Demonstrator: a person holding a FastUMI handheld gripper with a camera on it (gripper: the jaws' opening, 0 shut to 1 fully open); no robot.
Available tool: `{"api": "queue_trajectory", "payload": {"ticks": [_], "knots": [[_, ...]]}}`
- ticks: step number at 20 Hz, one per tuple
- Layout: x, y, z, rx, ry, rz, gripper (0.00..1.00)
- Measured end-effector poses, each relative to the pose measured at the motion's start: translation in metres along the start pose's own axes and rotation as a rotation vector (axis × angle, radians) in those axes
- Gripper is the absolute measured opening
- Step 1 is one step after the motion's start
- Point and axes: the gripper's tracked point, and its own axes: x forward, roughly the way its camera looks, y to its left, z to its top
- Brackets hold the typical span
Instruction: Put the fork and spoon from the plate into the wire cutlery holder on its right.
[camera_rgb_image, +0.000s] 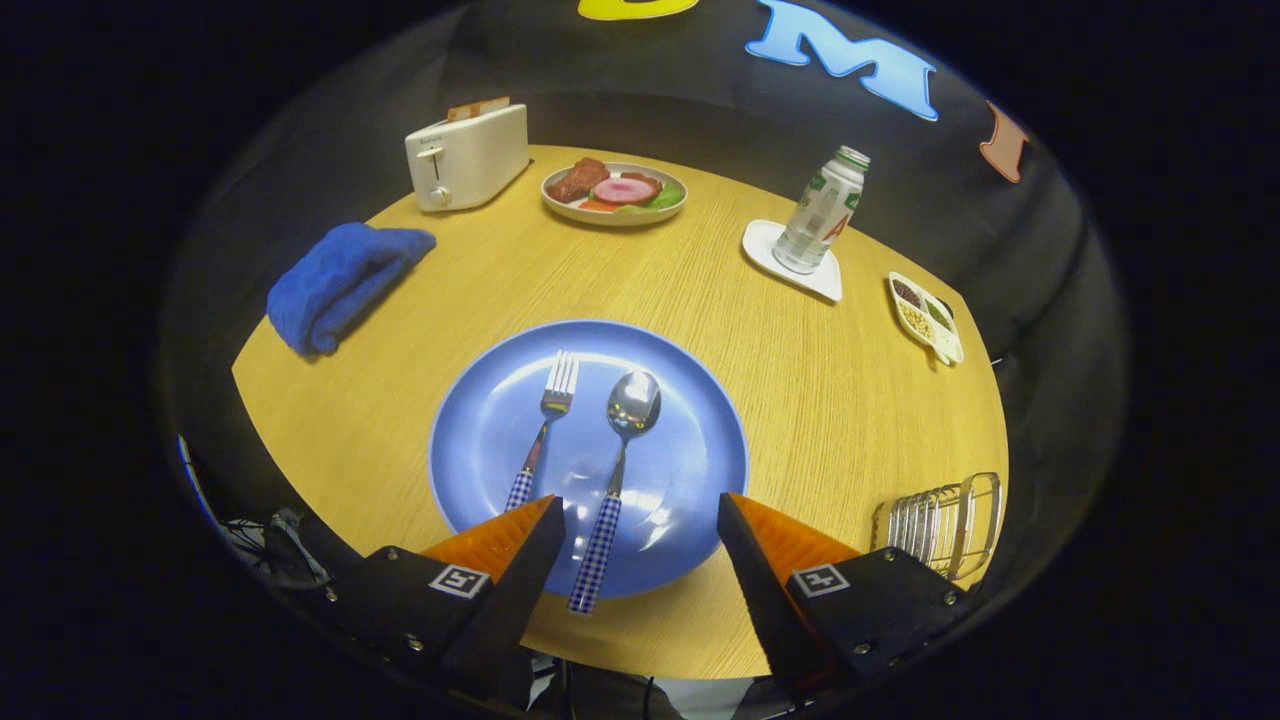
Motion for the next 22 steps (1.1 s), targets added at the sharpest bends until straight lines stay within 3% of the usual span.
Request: {"api": "queue_trajectory", "payload": {"ticks": [4,6,11,13,22], "knots": [[0.008,0.004,-0.01,-0.019,0.066,0.018,0.77],[0.016,0.007,-0.02,-0.032,0.111,0.027,0.61],[0.021,0.018,-0.04,-0.086,0.212,0.064,0.61],[0.024,0.015,-0.036,-0.067,0.22,0.053,0.12],[0.002,0.002,-0.025,-0.145,0.259,0.1,0.11]]}}
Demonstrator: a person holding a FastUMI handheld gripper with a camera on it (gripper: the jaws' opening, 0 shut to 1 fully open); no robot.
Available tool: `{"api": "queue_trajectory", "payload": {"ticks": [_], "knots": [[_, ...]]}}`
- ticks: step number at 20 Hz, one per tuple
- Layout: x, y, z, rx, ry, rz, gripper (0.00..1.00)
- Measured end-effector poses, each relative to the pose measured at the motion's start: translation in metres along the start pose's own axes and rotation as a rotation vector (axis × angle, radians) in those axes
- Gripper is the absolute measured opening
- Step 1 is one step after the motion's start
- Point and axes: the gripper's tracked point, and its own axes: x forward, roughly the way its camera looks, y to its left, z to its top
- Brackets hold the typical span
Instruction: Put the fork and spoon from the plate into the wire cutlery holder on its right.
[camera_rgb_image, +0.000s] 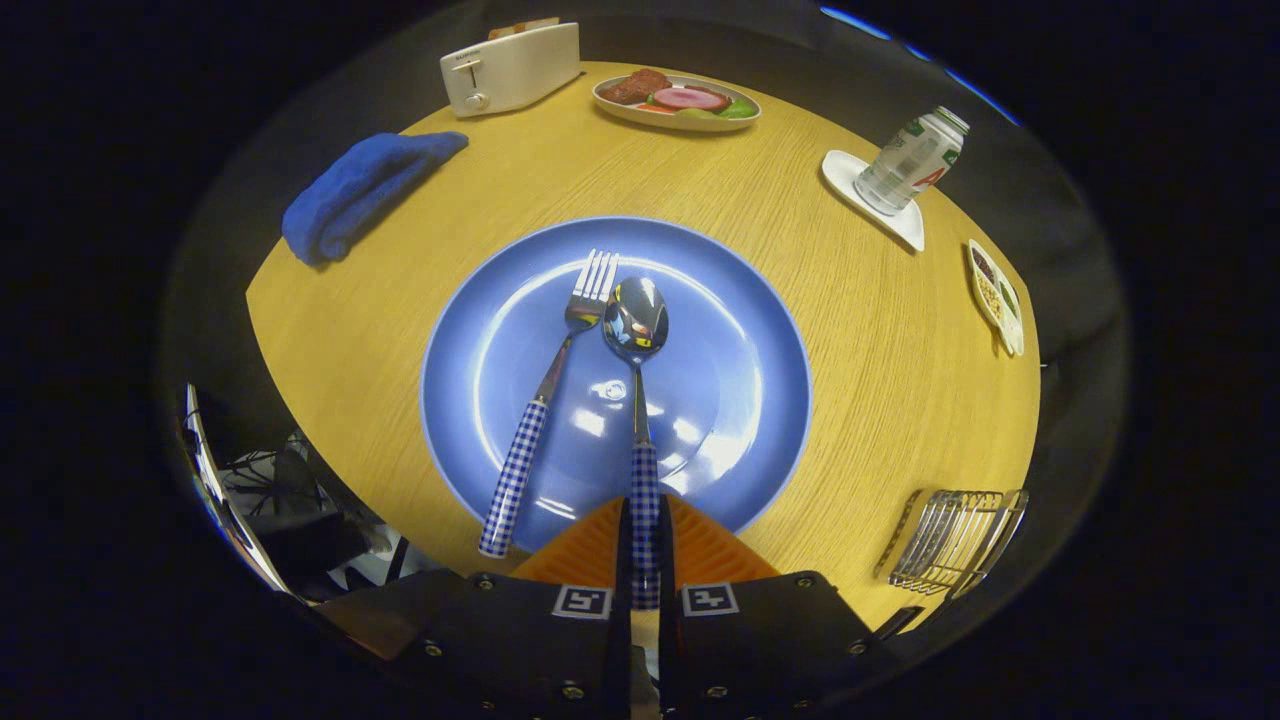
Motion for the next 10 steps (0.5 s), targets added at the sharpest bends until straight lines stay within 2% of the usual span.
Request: {"api": "queue_trajectory", "payload": {"ticks": [4,7,10], "knots": [[-0.023,-0.017,0.008,-0.008,-0.047,-0.012,0.11],[-0.02,-0.013,0.002,0.003,-0.021,0.024,0.11],[-0.026,-0.012,0.007,0.016,-0.055,0.037,0.12]]}}
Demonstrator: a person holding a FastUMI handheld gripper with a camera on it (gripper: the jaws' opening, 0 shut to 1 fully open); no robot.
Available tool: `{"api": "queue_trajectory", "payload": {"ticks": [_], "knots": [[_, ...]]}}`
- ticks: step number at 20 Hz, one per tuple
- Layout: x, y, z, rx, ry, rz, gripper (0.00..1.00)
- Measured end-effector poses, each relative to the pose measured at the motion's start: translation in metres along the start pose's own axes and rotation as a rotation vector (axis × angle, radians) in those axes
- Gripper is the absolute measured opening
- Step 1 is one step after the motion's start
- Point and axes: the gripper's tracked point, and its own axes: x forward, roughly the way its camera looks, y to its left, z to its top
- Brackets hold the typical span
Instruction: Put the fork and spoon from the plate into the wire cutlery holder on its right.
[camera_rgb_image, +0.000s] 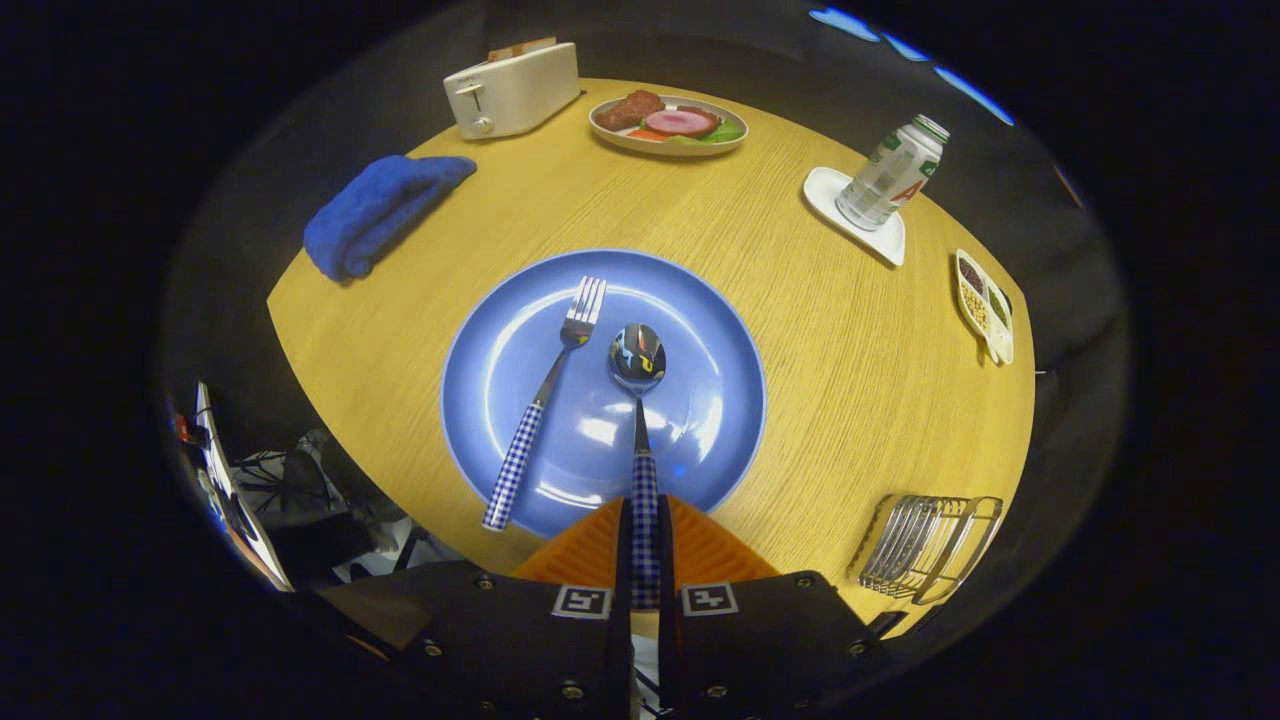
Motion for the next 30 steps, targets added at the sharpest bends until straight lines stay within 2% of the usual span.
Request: {"api": "queue_trajectory", "payload": {"ticks": [7,13,22,30], "knots": [[-0.032,-0.019,0.011,0.041,-0.058,-0.006,0.11],[-0.087,-0.064,0.011,0.098,-0.123,-0.075,0.11],[-0.151,-0.143,-0.048,0.216,-0.103,-0.208,0.12],[-0.163,-0.175,-0.103,0.28,-0.006,-0.255,0.11]]}}
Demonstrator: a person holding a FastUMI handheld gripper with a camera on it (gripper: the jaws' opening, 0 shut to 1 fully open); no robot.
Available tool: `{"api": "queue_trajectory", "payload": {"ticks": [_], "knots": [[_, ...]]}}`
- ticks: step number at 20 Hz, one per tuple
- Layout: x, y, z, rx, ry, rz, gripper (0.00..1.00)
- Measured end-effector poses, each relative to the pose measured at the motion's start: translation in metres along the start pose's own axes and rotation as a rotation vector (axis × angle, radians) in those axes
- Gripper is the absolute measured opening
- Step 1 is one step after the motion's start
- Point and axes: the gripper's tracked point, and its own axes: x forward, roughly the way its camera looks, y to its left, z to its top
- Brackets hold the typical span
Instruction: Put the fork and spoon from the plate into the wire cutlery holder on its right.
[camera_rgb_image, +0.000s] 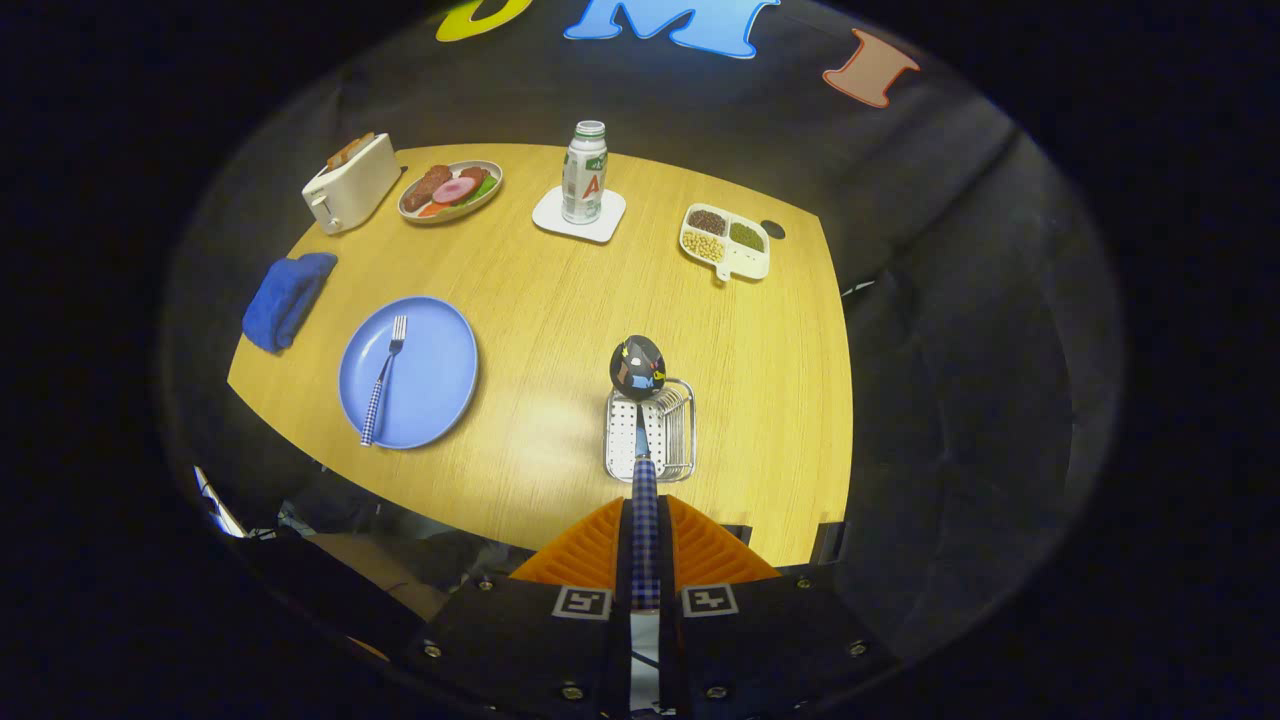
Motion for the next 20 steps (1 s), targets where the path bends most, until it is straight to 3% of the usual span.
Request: {"api": "queue_trajectory", "payload": {"ticks": [12,20], "knots": [[0.053,-0.009,-0.029,-0.123,0.209,-0.003,0.11],[0.074,-0.016,-0.019,-0.296,0.32,-0.047,0.11]]}}
